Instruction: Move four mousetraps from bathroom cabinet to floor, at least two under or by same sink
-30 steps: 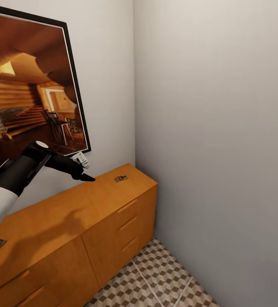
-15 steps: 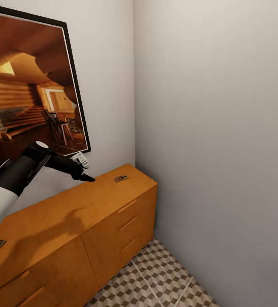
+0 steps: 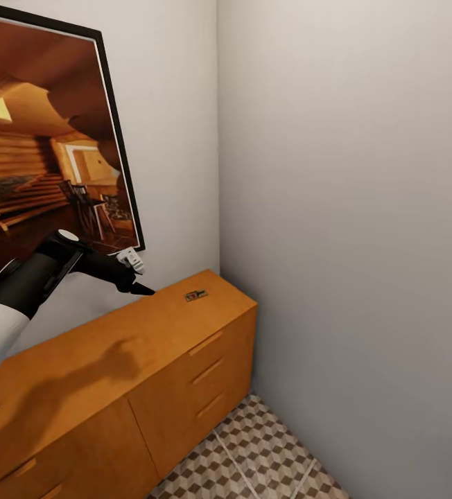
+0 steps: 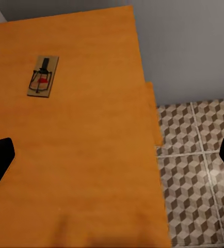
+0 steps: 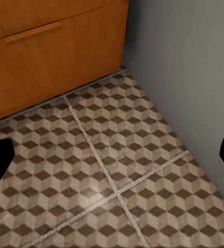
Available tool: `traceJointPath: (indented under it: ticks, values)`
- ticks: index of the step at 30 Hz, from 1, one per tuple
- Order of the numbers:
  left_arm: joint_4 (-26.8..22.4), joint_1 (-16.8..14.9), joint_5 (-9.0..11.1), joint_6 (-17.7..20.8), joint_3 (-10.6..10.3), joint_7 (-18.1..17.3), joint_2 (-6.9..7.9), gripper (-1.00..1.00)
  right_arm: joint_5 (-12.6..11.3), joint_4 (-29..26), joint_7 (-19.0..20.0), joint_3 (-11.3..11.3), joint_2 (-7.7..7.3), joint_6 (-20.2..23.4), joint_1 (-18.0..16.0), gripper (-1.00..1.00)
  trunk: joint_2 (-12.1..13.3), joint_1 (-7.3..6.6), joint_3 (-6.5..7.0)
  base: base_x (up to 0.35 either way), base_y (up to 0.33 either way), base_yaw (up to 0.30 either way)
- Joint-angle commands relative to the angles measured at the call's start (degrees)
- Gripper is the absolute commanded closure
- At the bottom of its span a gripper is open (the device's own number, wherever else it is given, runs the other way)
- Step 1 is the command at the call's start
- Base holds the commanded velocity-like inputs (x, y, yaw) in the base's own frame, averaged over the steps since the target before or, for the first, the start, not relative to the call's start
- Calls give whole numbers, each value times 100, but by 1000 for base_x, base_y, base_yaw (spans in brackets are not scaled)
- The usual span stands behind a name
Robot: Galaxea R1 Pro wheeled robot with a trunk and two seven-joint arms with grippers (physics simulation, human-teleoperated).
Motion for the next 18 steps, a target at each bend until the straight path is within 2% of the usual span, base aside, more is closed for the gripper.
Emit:
traceJointPath:
  ticks: [1, 12, 18]
  values:
    - [-9, -7, -23, 51, -7, -30, 4, -100, -39, 6, -25, 52, 2, -17, -6, -100, -13, 5, -13, 167, 0, 0]
    - [-12, -7, -23, 51, -7, -28, 4, -100, -39, 6, -26, 52, 2, -17, -6, -100, -13, 5, -13, 165, 0, 0]
    - [-9, -7, -23, 51, -7, -29, 4, -100, -39, 6, -27, 52, 2, -18, -6, -100, -13, 5, -13, 58, 0, 0]
